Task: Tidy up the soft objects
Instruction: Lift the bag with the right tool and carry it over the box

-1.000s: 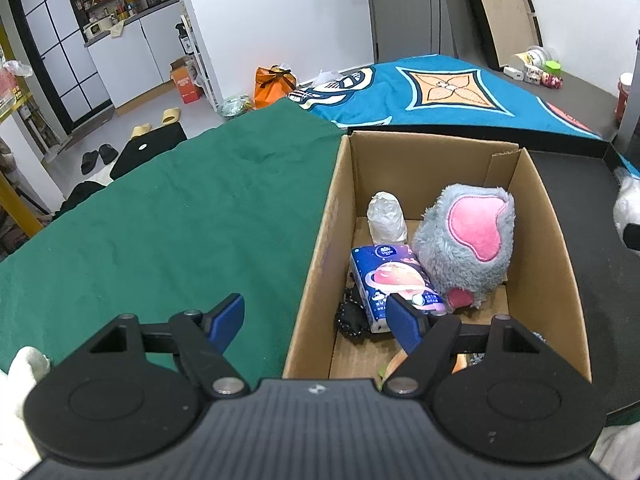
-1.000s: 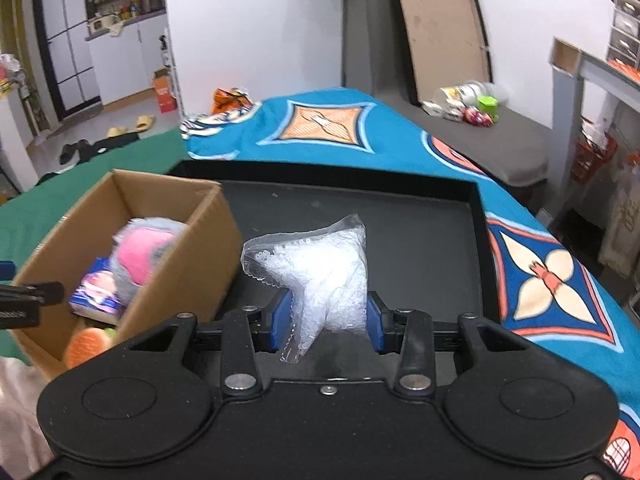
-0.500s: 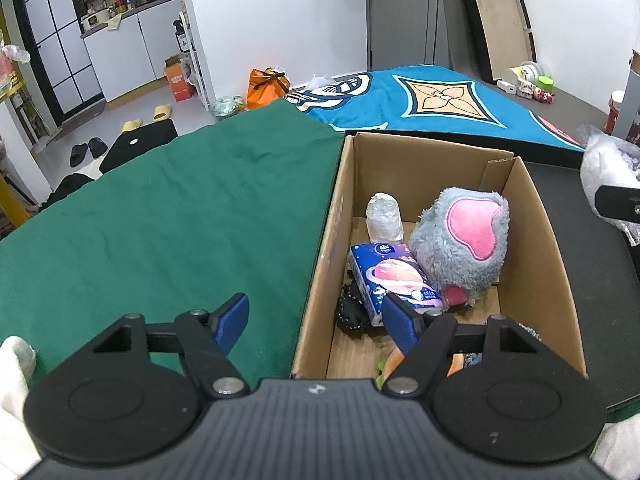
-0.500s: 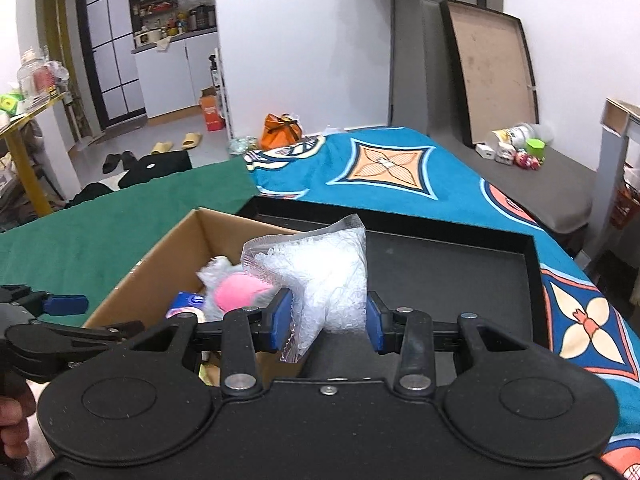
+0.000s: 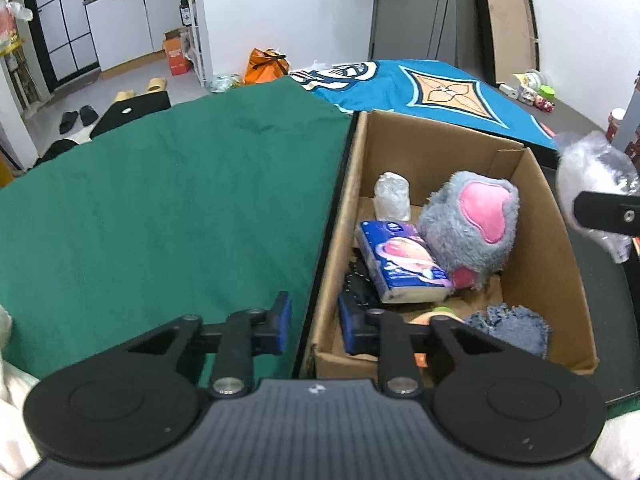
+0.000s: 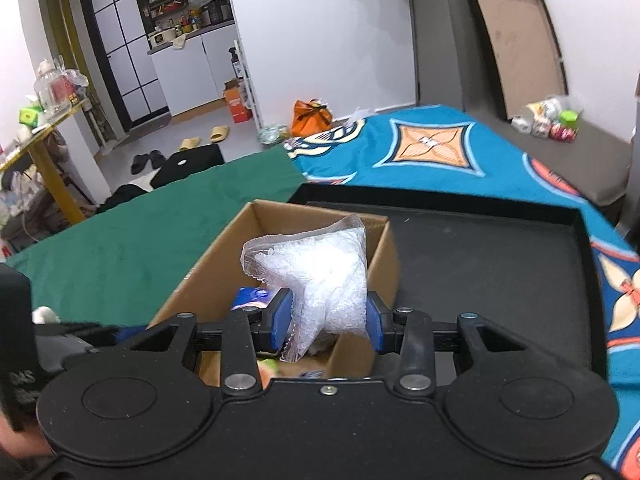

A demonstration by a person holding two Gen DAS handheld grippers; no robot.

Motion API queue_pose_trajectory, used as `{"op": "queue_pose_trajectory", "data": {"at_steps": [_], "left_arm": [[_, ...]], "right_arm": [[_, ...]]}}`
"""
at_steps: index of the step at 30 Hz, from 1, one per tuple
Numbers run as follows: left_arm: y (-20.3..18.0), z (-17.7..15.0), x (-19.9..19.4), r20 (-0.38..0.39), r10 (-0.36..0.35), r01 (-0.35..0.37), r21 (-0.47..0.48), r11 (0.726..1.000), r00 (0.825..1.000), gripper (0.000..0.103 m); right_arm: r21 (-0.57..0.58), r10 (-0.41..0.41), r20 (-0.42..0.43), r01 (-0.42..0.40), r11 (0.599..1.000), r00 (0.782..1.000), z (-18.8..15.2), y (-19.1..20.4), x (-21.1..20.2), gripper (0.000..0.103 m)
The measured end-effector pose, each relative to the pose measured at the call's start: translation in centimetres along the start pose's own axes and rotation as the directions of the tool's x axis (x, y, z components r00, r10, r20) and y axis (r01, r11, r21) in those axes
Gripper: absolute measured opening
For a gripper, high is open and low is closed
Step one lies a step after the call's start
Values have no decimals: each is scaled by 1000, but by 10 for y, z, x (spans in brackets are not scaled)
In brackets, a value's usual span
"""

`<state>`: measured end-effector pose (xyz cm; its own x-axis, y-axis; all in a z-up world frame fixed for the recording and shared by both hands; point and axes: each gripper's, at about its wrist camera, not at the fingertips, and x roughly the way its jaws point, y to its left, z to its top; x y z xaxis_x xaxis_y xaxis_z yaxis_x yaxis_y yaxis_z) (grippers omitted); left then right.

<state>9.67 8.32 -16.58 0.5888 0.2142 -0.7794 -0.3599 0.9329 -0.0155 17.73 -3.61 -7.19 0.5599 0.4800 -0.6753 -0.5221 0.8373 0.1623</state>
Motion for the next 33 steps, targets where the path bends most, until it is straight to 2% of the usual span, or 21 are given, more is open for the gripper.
{"op": "queue_pose_trajectory", "data": {"at_steps": [5,14,24,26,30,33], "left_arm": [[3,-2,-2,10,-41,42,-16,999,999,12],[8,-3,-5,21,-75,76,-28,997,997,11],[9,-4,-6,25,-84,85,-37,996,996,11],[9,-4,-6,24,-83,84,-38,996,996,11],[9,-3,-6,23,-75,76,-40,996,997,11],[7,-3,-6,22,-64,65,-40,997,998,11]], "right_arm": [[14,22,-34,-21,1000,999,-6,10,6,38],[9,15,-47,-14,1000,999,-11,23,9,39],[4,56,-47,-55,998,997,-7,40,19,39],[5,66,-54,-66,998,996,-6,43,21,40],[4,71,-65,-71,997,995,-6,45,23,52],[-12,51,-62,-52,999,997,-8,44,20,52]]}}
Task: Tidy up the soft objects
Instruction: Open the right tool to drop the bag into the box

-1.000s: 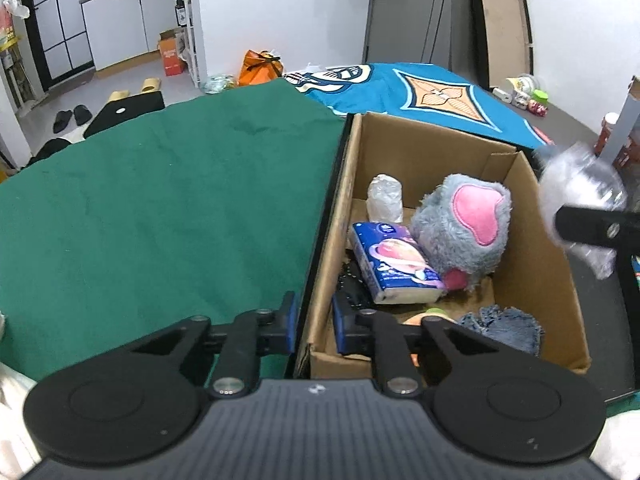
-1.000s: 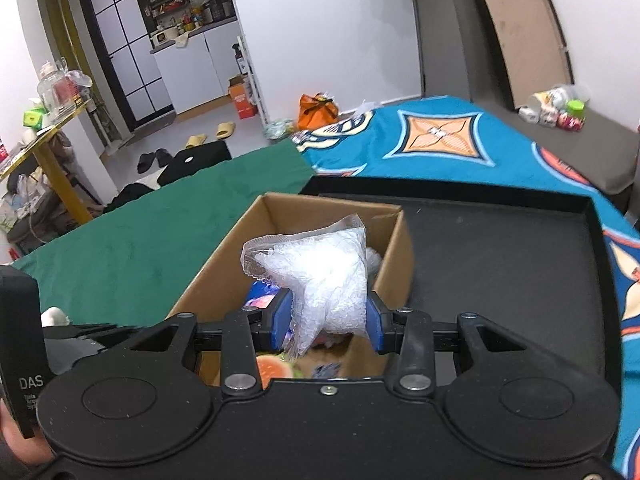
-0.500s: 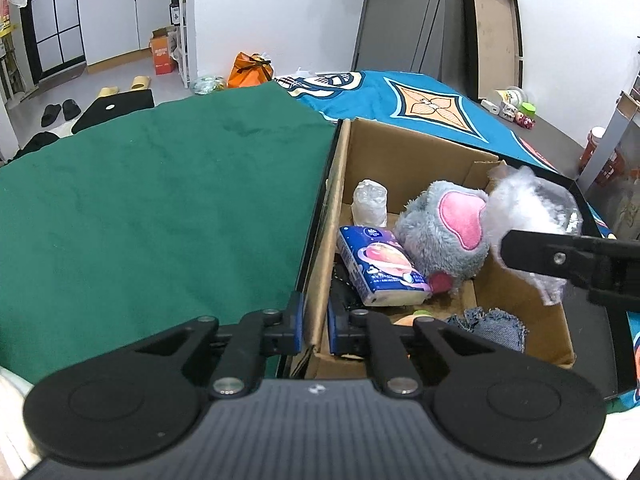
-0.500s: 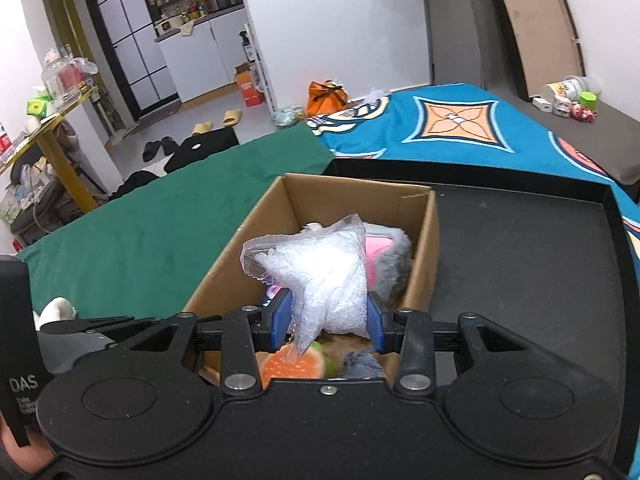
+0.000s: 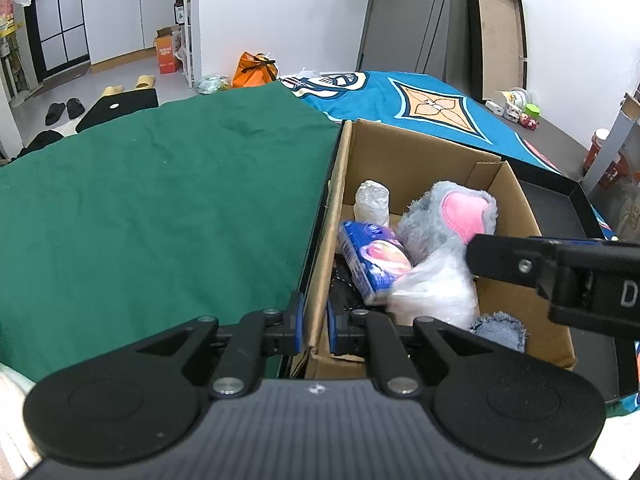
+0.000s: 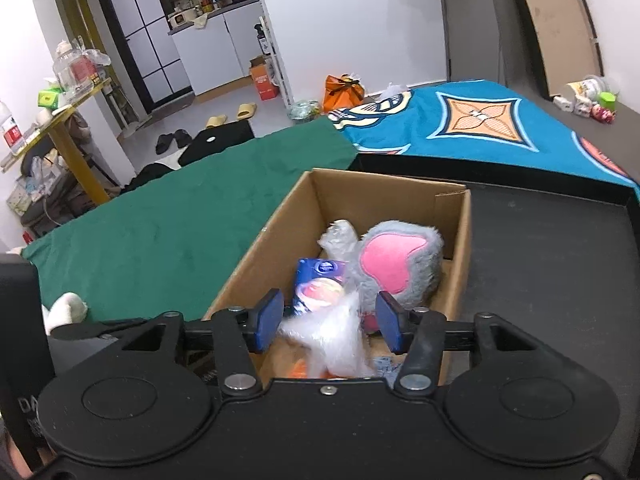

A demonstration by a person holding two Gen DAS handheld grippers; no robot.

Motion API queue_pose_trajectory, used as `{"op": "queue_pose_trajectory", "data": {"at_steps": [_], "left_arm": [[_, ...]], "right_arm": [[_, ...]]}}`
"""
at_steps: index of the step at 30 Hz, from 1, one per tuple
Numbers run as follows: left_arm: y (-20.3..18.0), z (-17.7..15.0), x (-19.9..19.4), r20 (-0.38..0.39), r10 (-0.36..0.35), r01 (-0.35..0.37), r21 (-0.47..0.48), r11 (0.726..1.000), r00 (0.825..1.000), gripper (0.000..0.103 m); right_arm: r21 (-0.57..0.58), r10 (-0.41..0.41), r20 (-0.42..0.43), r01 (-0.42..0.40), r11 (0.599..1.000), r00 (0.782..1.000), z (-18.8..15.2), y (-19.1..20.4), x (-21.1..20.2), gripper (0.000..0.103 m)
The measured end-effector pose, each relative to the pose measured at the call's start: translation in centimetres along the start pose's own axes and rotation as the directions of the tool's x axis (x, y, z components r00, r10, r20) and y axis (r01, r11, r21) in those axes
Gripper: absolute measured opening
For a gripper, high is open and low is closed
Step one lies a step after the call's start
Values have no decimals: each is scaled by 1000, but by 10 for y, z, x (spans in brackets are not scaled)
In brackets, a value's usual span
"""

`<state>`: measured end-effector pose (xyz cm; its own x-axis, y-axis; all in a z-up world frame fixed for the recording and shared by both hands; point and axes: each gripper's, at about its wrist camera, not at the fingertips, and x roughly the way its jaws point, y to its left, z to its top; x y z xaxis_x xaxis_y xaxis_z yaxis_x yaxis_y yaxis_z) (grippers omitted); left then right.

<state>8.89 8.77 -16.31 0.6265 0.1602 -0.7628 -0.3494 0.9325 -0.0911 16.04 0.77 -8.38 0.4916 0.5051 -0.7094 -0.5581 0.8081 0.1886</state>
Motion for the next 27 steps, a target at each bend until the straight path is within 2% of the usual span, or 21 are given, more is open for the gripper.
{"op": "queue_pose_trajectory", "data": {"at_steps": [8,12,20,22,27], "left_arm": [[-2,2,3,4,31,-31,-9,999,1000,11],[-7,3,1,6,43,-43,0,999,999,11],[-11,7,0,-24,68,-67,15,998,997,13],[-13,9,-1,-36,63,-62,22,998,997,15],[-16,16,-10,-50,70,-68,45,997,996,16]], "right_arm": [[6,-45,18,45,999,999,-3,-16,-13,53],[13,-58,19,58,998,998,-6,-22,-17,57],[33,-91,24,91,995,996,-6,-40,-31,59],[31,-101,26,101,994,995,-7,-47,-37,64],[61,-145,12,144,988,989,-13,-66,-51,67]]}}
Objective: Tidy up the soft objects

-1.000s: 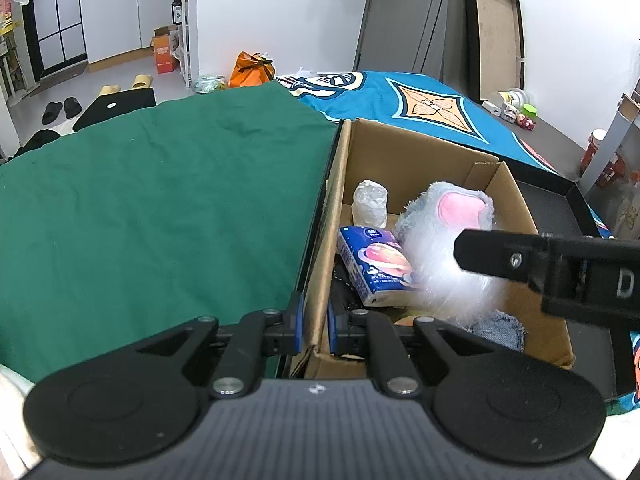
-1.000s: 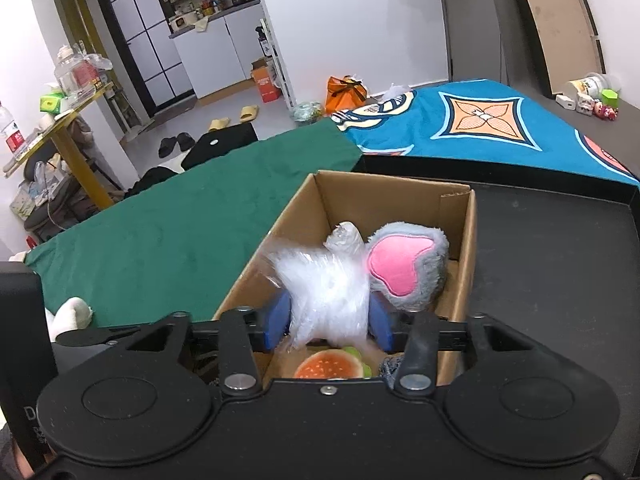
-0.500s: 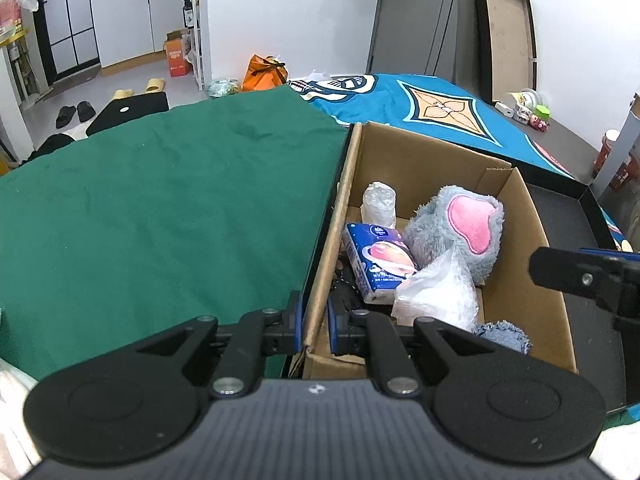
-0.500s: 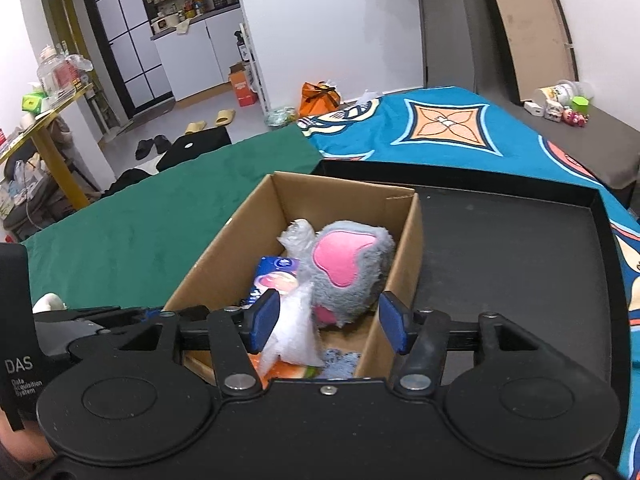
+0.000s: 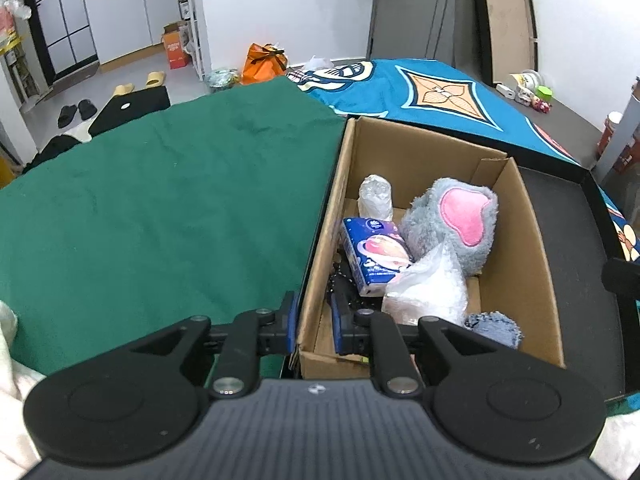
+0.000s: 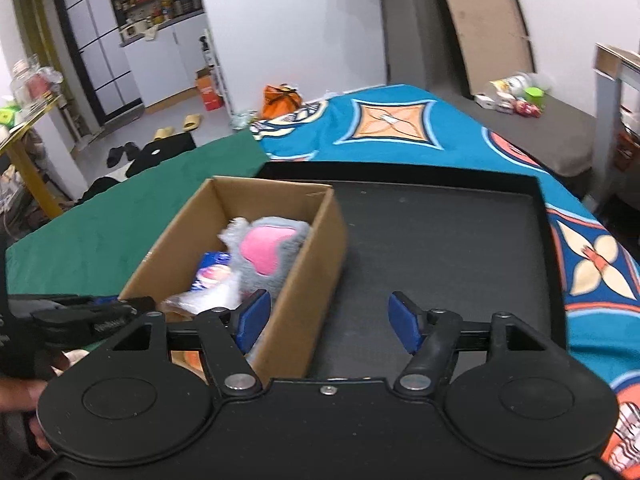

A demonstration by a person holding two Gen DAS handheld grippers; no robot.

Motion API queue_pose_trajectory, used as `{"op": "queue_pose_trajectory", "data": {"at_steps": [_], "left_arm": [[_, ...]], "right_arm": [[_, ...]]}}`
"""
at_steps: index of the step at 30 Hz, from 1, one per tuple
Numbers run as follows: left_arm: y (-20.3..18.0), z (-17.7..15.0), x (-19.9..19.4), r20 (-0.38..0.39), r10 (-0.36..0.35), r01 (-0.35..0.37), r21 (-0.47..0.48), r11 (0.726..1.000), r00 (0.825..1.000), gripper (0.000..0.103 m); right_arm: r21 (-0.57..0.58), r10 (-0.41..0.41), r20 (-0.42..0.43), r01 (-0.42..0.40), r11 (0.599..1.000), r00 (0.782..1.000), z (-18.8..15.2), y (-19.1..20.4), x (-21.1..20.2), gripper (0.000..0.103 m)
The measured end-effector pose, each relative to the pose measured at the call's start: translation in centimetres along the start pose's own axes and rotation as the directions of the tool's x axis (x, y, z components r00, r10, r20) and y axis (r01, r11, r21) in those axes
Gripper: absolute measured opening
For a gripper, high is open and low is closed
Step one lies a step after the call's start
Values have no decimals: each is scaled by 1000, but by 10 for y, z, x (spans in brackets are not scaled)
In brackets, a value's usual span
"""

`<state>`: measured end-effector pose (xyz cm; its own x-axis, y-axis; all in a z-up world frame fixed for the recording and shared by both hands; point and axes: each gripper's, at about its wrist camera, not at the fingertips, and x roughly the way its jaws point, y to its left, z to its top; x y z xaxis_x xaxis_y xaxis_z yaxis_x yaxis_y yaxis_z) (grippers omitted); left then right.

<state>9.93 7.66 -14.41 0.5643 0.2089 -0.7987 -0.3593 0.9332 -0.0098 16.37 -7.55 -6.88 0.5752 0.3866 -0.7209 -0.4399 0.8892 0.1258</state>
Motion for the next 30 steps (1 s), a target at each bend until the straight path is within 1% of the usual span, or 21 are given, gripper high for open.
{"op": "queue_pose_trajectory", "data": {"at_steps": [1,5,7,9,13,17,19,21,23,24,27,30], "left_arm": [[-1,1,-2,1,2,-2,10,1000,1000,17],[-5,2,-13,-4,-4,4,31,1000,1000,23],[-6,3,-20,-6,-8,9,42,999,1000,26],[-7,4,-28,-10,-25,25,44,999,1000,31],[-9,5,-42,0,-40,40,64,997,999,39],[-12,6,-50,-9,-63,63,75,995,998,51],[-14,7,-55,-14,-80,81,75,994,997,58],[-16,7,-61,-11,-92,92,81,992,996,68],[-18,7,-67,-6,-98,98,91,991,995,74],[-18,7,-70,-8,-103,103,94,990,995,76],[-19,9,-82,-5,-128,128,103,986,992,76],[-20,10,-99,14,-131,129,113,985,991,76]], "right_arm": [[5,-8,1,8,1000,1000,-1,-4,-2,69],[31,-40,-3,40,999,999,-5,-16,-9,72],[41,-41,1,41,998,999,-5,-20,-14,79],[41,-50,9,49,998,999,-4,-23,-21,84],[48,-54,23,52,997,998,-4,-28,-31,88],[70,-50,14,49,996,999,-8,-34,-38,93],[73,-54,2,53,996,999,-10,-36,-41,99],[81,-60,6,59,995,998,-11,-38,-46,101],[96,-62,14,61,994,998,-10,-42,-53,103],[101,-62,16,60,993,998,-10,-43,-55,103],[122,-57,23,54,991,998,-11,-48,-64,103],[135,-54,34,49,990,998,-14,-51,-74,103]]}}
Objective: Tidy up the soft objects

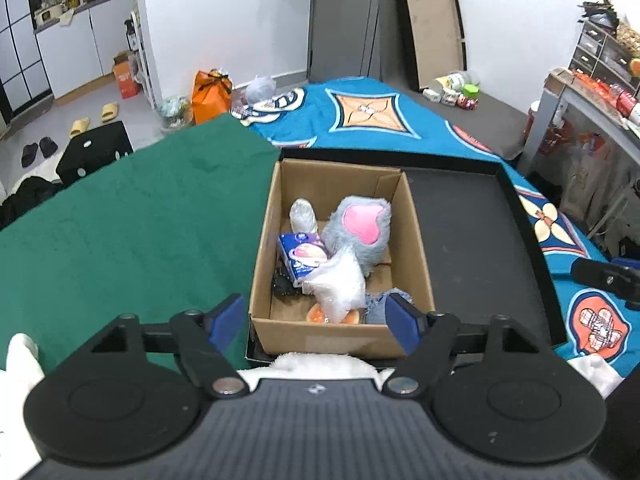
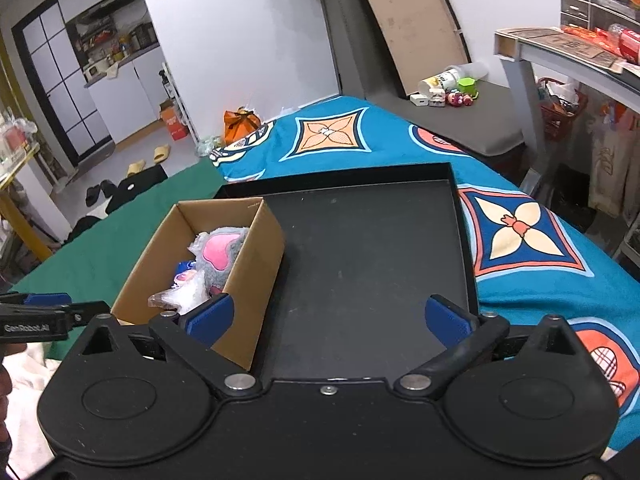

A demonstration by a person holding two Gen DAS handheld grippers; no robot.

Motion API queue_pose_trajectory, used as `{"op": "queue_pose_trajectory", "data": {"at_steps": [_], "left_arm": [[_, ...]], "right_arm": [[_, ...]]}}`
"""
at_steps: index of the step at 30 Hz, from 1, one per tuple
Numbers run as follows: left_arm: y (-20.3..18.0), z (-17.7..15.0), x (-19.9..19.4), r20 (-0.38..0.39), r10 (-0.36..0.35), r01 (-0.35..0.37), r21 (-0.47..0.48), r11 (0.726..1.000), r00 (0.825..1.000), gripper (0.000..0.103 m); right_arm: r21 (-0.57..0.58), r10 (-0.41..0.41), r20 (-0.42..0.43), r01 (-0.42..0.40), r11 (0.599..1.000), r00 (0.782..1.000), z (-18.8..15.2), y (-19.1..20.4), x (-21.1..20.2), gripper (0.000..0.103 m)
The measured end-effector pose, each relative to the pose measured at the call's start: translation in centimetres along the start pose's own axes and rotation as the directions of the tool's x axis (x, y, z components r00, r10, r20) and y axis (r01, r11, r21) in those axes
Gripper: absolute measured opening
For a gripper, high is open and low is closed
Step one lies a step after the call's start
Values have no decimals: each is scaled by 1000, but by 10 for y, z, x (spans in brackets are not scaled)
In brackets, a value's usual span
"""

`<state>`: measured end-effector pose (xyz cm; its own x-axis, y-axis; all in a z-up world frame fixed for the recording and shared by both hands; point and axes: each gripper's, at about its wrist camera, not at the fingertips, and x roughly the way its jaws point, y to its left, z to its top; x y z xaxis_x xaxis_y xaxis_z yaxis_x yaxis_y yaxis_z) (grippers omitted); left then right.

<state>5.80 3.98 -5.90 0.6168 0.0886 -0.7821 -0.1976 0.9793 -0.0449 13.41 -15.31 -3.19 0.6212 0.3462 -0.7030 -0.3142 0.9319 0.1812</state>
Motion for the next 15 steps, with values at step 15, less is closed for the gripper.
{"op": "queue_pose_trajectory", "data": {"at_steps": [15], "left_arm": [[-14,-10,-61,31,-44,43,33,999,999,95]], "right_arm": [[25,18,65,-20,999,998,-6,-20,-57,103]]}}
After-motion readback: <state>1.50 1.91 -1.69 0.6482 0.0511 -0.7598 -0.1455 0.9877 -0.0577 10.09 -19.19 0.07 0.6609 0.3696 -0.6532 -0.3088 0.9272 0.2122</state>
